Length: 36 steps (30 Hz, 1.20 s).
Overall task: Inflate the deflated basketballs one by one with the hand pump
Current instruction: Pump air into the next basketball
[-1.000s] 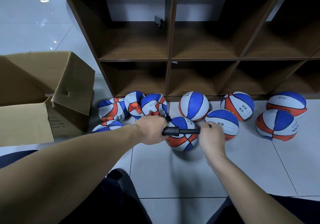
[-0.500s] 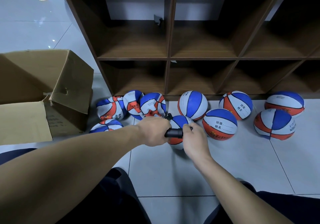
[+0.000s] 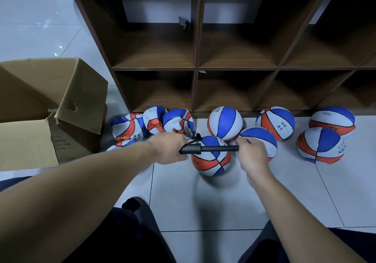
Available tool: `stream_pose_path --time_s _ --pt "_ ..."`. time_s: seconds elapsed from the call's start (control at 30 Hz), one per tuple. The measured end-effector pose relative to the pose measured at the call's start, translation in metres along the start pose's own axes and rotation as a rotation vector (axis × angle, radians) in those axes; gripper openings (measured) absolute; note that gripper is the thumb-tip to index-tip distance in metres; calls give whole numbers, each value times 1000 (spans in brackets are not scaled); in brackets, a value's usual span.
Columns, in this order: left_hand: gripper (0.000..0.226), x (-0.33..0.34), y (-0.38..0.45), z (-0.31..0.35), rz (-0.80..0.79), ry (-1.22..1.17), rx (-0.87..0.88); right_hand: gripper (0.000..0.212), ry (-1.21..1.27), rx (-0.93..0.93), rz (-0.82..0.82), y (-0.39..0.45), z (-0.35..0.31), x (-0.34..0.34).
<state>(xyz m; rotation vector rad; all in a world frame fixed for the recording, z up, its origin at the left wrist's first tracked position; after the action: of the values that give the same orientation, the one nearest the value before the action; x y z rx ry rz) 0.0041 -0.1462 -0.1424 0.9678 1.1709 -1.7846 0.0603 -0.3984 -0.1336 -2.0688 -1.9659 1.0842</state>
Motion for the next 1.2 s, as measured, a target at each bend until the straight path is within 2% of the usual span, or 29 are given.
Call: stream_pose_path --time_s 0.1,0.23,0.5,0.93,1.1,1.2 --pt "25 0 -1 -8 -27 -75 -18 36 13 1 46 5 -4 -3" --pt "35 4 1 2 30 -57 6 37 -6 -96 114 -12 -1 9" --pt "34 5 5 26 69 3 59 28 -82 -210 41 -43 12 44" --pt "31 2 6 30 46 -12 95 36 -88 -111 -108 -31 12 52" --pt "32 -2 4 24 10 -72 64 39 -131 -149 -84 -24 2 31" --pt "32 -3 1 8 4 -72 16 40 -49 -80 -32 -7 -3 7"
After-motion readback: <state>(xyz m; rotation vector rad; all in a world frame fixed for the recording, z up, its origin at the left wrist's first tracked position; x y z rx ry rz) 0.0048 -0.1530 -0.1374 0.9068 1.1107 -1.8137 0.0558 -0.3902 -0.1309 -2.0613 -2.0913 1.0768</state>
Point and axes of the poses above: each hand's wrist, its own y-axis towards the middle knuckle, its own x-axis out of the palm, z = x × y, the point moved 1 cm from there along y, towards the middle knuckle, and after that the axes turned 10 degrees about x, right-handed, at the moved point
